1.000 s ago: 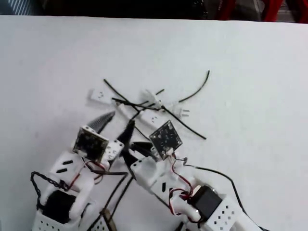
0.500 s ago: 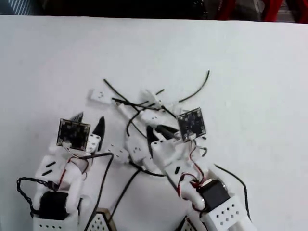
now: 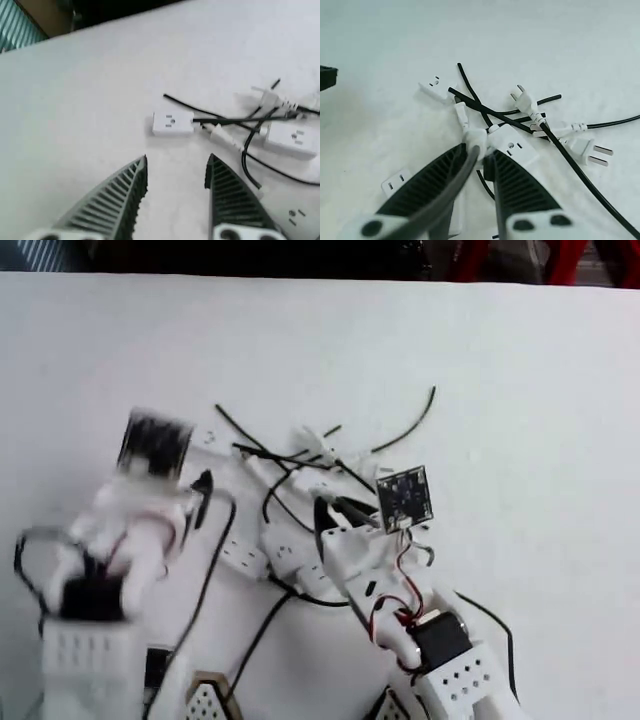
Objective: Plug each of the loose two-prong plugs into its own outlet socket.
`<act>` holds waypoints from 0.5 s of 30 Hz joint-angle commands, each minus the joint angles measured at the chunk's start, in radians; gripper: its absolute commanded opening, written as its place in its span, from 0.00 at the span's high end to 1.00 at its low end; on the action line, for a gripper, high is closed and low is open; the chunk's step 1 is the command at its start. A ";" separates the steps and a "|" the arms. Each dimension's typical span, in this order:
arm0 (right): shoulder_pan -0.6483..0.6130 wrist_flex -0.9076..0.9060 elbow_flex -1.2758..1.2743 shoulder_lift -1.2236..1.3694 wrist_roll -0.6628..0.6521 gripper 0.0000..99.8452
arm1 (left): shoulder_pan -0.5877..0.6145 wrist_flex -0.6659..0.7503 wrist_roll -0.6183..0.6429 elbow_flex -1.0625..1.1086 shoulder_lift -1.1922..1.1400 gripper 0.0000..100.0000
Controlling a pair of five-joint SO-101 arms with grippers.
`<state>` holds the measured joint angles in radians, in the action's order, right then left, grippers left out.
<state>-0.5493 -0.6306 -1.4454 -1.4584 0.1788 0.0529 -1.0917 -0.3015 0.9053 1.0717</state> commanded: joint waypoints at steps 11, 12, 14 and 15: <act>0.061 0.027 0.006 -0.008 0.008 0.98 | -0.007 -0.298 -0.213 -0.443 -0.746 0.80; 0.064 0.027 0.006 -0.008 0.008 0.98 | -0.007 -0.299 -0.339 -0.443 -0.760 0.80; 0.065 0.027 0.006 -0.008 0.008 0.98 | -0.008 -0.302 -0.559 -0.443 -0.779 0.80; 0.065 0.027 0.006 -0.008 0.006 0.98 | -0.008 -0.302 -0.632 -0.443 -0.788 0.80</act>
<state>-0.4941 -0.6306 -1.4454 -1.4584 0.1788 0.0529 -1.3863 -0.6375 0.5079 0.2938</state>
